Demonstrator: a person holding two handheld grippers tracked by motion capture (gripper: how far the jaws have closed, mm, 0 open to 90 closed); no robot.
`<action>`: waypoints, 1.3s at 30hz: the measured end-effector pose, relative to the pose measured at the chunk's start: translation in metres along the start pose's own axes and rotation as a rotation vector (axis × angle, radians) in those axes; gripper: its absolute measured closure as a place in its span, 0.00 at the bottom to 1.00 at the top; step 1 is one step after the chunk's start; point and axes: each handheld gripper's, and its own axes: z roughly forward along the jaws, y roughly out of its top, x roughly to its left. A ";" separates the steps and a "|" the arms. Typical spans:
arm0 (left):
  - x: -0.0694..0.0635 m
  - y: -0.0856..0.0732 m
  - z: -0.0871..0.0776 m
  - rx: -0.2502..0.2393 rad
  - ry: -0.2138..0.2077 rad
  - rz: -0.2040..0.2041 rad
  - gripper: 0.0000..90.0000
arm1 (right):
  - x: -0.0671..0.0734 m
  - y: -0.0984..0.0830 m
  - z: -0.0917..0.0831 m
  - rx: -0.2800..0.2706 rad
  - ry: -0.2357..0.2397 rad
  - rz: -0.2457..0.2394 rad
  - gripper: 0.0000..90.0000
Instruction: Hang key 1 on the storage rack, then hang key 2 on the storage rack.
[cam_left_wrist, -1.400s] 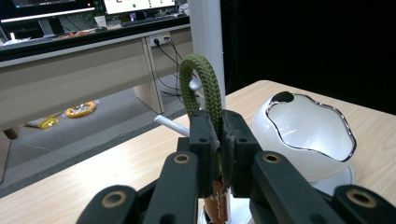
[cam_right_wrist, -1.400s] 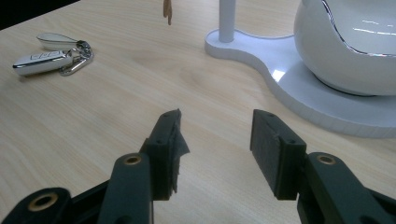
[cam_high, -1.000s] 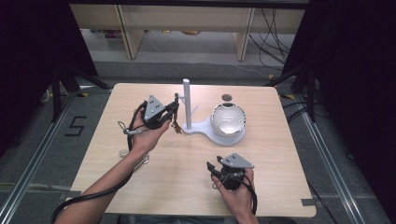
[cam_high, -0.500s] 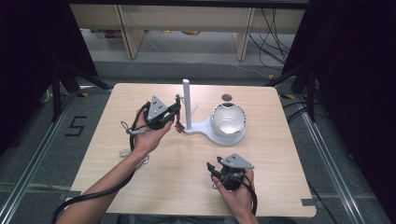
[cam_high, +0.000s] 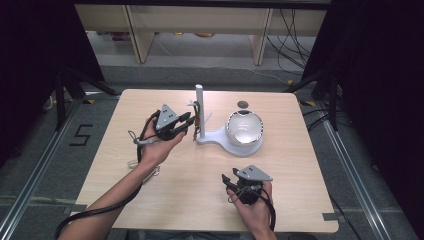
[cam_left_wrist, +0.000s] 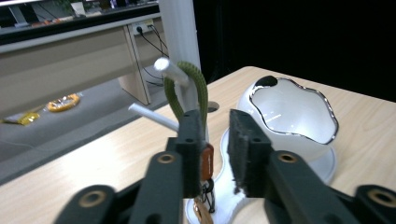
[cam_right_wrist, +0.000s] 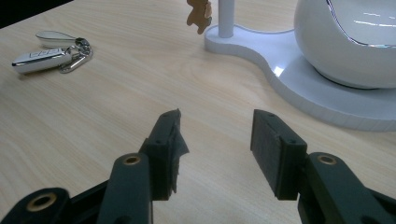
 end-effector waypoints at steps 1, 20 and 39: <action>0.002 -0.001 -0.003 0.013 -0.005 -0.003 0.76 | 0.001 0.000 -0.001 0.019 -0.007 0.014 0.59; 0.066 -0.045 -0.073 0.250 0.032 -0.133 0.46 | -0.005 -0.001 -0.004 0.030 -0.013 0.074 0.58; 0.090 -0.073 -0.089 0.405 0.080 -0.163 0.48 | -0.012 0.002 -0.006 0.002 -0.027 0.029 0.58</action>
